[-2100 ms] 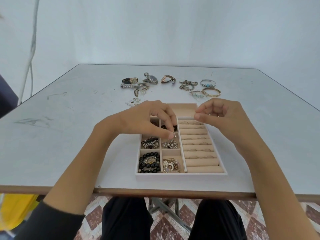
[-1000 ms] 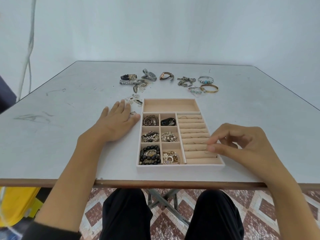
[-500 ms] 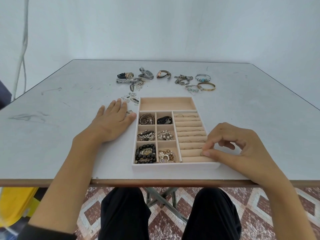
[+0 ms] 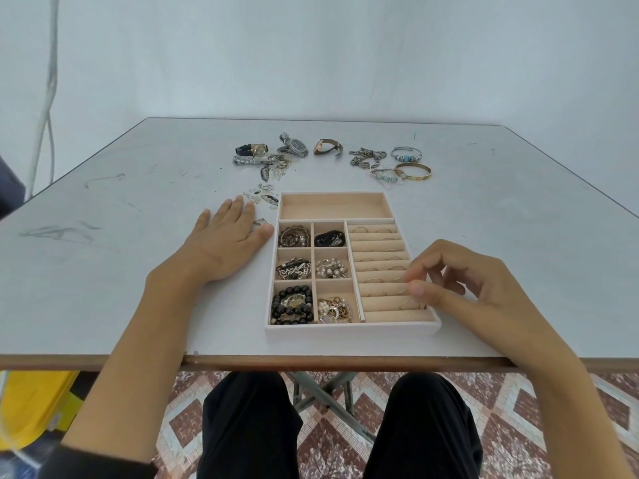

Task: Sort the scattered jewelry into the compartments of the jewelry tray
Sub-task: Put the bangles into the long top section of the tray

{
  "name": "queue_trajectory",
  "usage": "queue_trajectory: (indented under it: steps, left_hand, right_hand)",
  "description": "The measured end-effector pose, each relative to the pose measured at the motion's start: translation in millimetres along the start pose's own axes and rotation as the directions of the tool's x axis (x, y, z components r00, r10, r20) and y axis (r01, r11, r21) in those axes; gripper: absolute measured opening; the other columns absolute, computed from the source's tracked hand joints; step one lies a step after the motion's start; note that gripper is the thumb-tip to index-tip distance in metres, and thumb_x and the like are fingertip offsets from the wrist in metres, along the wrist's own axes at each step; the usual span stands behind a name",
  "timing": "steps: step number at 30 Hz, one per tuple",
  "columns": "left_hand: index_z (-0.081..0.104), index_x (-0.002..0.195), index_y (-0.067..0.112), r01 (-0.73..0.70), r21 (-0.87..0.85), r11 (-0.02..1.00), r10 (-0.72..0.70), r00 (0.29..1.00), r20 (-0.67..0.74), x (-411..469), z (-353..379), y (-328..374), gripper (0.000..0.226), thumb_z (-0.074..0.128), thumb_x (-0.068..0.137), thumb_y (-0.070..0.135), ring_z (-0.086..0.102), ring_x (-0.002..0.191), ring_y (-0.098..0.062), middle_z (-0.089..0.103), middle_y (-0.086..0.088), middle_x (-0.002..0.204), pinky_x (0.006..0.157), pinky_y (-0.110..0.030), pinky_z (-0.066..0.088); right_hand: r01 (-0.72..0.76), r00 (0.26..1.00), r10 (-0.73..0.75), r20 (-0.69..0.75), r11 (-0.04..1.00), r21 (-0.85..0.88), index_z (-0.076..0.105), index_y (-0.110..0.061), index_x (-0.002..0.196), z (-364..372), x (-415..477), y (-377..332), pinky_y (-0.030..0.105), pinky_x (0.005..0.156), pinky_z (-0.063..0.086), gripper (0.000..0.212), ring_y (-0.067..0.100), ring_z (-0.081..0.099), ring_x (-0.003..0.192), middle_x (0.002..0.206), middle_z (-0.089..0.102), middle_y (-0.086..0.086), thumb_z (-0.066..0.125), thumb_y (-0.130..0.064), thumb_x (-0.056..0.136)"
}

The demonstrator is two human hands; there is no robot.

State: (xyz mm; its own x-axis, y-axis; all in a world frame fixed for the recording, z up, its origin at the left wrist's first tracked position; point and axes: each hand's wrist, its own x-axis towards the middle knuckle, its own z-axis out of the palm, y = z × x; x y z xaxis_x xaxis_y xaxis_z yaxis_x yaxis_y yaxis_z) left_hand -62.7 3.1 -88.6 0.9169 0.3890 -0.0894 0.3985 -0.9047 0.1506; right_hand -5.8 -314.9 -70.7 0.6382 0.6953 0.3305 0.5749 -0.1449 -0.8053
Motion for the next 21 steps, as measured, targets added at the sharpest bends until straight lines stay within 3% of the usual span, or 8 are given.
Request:
queue_trajectory:
  steps: [15,21]
  left_hand:
    - [0.000,0.153,0.015,-0.007,0.005,1.000,0.007,1.000,0.000,1.0,0.4,-0.8,0.066,0.014,0.099,0.050,-0.008,0.148,-0.015,-0.008,-0.003,0.161,0.119,-0.040,-0.005]
    - [0.000,0.153,0.015,-0.006,0.012,1.000,0.006,1.000,-0.003,0.5,0.4,-1.0,0.066,0.014,0.099,0.050,-0.008,0.148,-0.015,-0.008,-0.003,0.161,0.120,-0.040,-0.005]
  right_hand:
    - [0.021,1.000,-0.020,0.024,0.999,-0.050,0.067,-0.029,0.080,1.7,-1.2,1.5,0.019,0.068,0.039,0.006,0.013,0.052,0.076,0.080,0.061,-0.004,0.069,-0.023,0.078]
    - [-0.004,1.000,0.005,0.026,1.000,-0.009,0.068,-0.020,0.079,0.9,-1.9,-1.4,0.020,0.069,0.038,0.016,0.014,0.052,0.077,0.080,0.062,-0.003,0.073,-0.005,0.079]
